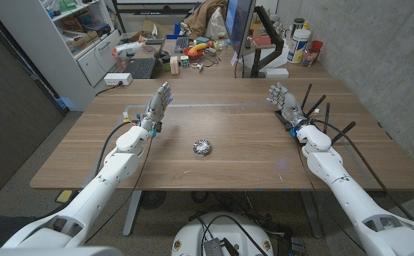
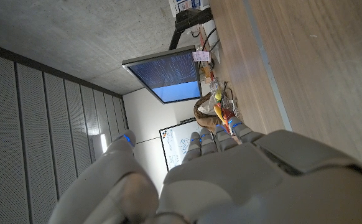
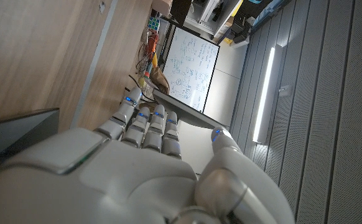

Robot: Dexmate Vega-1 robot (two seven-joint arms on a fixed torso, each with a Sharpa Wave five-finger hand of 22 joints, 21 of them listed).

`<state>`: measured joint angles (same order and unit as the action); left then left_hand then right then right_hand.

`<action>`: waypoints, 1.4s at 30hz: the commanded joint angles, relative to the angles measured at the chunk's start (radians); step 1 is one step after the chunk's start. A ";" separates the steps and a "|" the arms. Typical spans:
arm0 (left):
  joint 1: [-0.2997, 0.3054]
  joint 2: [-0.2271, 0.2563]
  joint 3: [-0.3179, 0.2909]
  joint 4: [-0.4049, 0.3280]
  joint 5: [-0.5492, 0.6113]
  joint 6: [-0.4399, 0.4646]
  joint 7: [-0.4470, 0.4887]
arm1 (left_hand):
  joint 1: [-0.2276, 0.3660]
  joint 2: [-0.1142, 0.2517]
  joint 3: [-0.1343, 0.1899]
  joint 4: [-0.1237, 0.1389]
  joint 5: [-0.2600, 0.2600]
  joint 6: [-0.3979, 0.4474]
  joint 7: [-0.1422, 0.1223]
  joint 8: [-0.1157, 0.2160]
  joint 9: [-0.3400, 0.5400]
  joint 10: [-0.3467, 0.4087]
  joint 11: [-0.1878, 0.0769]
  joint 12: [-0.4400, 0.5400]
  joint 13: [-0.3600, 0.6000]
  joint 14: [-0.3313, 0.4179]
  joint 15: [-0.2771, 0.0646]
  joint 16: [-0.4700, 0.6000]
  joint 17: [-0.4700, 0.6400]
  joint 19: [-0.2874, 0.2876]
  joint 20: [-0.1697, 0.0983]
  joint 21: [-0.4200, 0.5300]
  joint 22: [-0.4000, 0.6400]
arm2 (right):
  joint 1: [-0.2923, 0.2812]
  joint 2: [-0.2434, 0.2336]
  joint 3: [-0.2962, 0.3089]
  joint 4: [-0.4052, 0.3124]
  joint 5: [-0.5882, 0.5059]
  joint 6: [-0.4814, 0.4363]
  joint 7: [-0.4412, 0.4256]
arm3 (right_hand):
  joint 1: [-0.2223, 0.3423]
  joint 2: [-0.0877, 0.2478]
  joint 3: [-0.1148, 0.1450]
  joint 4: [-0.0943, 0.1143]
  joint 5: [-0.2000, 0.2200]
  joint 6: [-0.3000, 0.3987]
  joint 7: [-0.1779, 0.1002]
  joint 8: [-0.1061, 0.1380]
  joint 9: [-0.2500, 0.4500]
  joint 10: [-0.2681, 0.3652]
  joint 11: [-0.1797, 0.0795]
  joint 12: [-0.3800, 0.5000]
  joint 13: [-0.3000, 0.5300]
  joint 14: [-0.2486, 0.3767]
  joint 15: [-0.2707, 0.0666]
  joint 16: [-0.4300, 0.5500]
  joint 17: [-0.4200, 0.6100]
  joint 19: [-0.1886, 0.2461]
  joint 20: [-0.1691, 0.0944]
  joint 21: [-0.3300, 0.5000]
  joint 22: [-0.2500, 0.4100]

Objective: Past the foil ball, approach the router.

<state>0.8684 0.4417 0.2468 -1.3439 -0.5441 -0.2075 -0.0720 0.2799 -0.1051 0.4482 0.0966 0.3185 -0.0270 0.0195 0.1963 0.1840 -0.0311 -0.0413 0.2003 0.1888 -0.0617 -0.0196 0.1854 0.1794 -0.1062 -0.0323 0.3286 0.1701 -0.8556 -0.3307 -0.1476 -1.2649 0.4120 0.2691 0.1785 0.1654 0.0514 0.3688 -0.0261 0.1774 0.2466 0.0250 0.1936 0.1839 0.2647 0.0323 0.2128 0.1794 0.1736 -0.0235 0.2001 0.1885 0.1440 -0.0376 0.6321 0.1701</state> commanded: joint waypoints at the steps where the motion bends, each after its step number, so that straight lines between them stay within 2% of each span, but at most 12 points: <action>1: 0.011 -0.020 -0.029 -0.010 0.025 0.020 -0.010 | 0.007 0.002 0.005 -0.001 0.004 -0.005 -0.001 0.005 0.002 0.000 -0.009 0.007 0.001 -0.008 -0.002 0.006 0.004 -0.007 -0.059 -0.002 0.004 | -0.003 0.030 0.054 0.008 -0.083 0.039 0.032 | 0.003 0.003 0.004 -0.005 0.006 0.006 -0.005 0.005 0.005 0.005 -0.010 0.003 0.003 0.008 -0.007 0.004 0.004 0.010 -0.048 -0.004 0.001; 26: 0.033 -0.037 -0.054 -0.016 0.032 0.010 -0.024 | 0.010 0.006 0.003 -0.002 0.006 0.001 -0.002 0.006 0.002 0.001 -0.009 0.006 0.001 -0.004 -0.002 0.007 0.004 -0.005 -0.052 -0.010 0.005 | -0.028 0.010 0.094 -0.045 -0.188 0.070 0.021 | 0.003 -0.001 0.000 -0.009 0.007 0.014 -0.015 0.006 0.005 0.012 -0.012 0.004 0.003 0.014 -0.012 0.003 0.003 0.017 -0.049 -0.016 0.001; 42: 0.048 -0.036 -0.060 -0.036 0.036 0.005 -0.019 | 0.011 0.009 0.000 -0.003 0.007 0.003 -0.003 0.005 0.002 0.002 -0.009 0.006 0.001 -0.004 -0.002 0.006 0.004 -0.003 -0.050 -0.018 0.005 | -0.033 -0.004 0.120 -0.070 -0.209 0.080 0.017 | 0.003 -0.001 -0.001 -0.010 0.008 0.015 -0.019 0.005 0.005 0.014 -0.014 0.003 0.004 0.014 -0.012 0.002 0.003 0.019 -0.046 -0.025 0.001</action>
<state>0.9053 0.4049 0.1909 -1.3668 -0.5109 -0.1996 -0.0945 0.2850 -0.0998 0.4482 0.0966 0.3223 -0.0269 0.0195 0.1963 0.1838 -0.0311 -0.0412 0.2003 0.1886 -0.0616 -0.0196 0.1853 0.1790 -0.1061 -0.0323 0.3142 0.1699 -0.8855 -0.3257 -0.0439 -1.3188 0.2196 0.3416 0.1998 0.1653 0.0515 0.3645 -0.0303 0.1814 0.2591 0.0125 0.1935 0.1838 0.2733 0.0234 0.2128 0.1791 0.1806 -0.0305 0.2001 0.1883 0.1548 -0.0413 0.6134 0.1699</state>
